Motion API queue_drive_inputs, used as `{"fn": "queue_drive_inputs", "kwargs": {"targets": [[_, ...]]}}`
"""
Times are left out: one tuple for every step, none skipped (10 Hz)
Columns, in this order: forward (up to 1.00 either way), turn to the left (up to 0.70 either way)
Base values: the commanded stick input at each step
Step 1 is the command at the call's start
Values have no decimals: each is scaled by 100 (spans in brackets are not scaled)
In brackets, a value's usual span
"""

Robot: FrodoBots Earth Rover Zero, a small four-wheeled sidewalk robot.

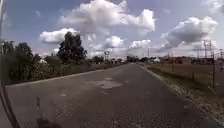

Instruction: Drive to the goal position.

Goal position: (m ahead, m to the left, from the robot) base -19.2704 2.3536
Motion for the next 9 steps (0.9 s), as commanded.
{"fn": "queue_drive_inputs", "kwargs": {"targets": [[4, 0], [4, 0], [4, 0], [4, 0], [4, 0], [4, 0], [4, 0], [4, 0], [4, 0]]}}
